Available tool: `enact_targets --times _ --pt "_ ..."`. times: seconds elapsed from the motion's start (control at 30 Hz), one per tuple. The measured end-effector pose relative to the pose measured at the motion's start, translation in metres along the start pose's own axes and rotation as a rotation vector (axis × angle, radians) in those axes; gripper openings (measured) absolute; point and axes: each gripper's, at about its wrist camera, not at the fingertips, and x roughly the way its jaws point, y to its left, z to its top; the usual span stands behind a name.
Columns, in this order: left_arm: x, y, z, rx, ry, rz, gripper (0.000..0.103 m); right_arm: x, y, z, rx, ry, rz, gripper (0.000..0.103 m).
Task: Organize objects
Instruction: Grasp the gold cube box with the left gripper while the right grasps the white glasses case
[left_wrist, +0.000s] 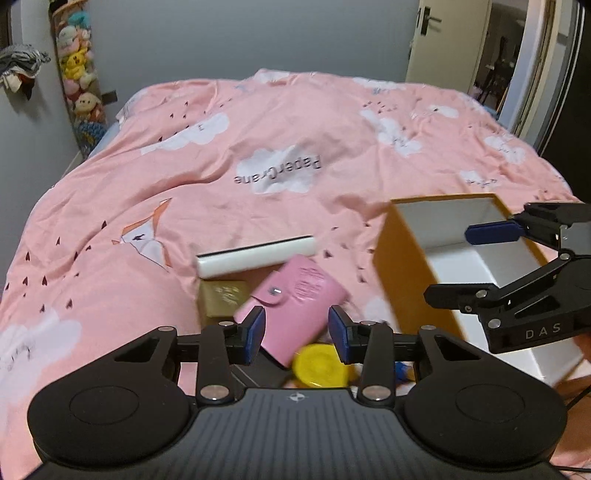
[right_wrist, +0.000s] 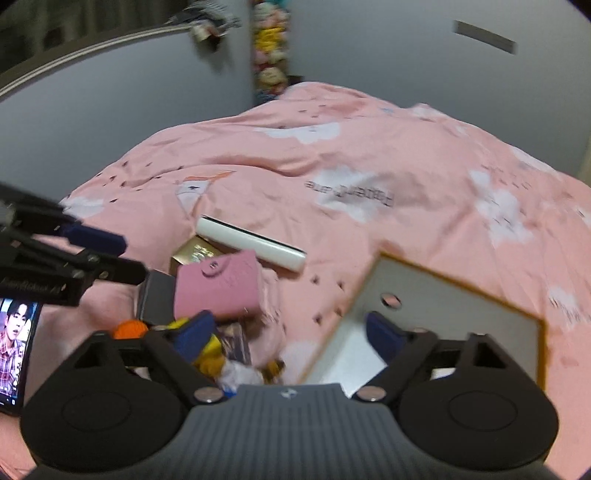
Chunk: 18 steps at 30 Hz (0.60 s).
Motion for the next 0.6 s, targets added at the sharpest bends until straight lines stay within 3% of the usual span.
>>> enact_targets --times 0.07,0.23,0.47,0.6 --pt "0.011 0.013 0.008 -0.009 0.029 0.004 0.047 0.015 0.001 0.014 -0.035 0.018 0.036 0.079" --pt "0.05 0.045 0.027 -0.018 0.127 -0.009 0.051 0.063 0.006 0.045 -0.123 0.081 0.1 0.056" --pt "0.109 0.091 0.03 -0.12 0.273 -0.028 0.059 0.124 0.019 0.073 -0.254 0.16 0.163 0.054" --pt "0.139 0.116 0.024 -0.251 0.357 -0.055 0.059 0.154 0.028 0.083 -0.315 0.194 0.195 0.054"
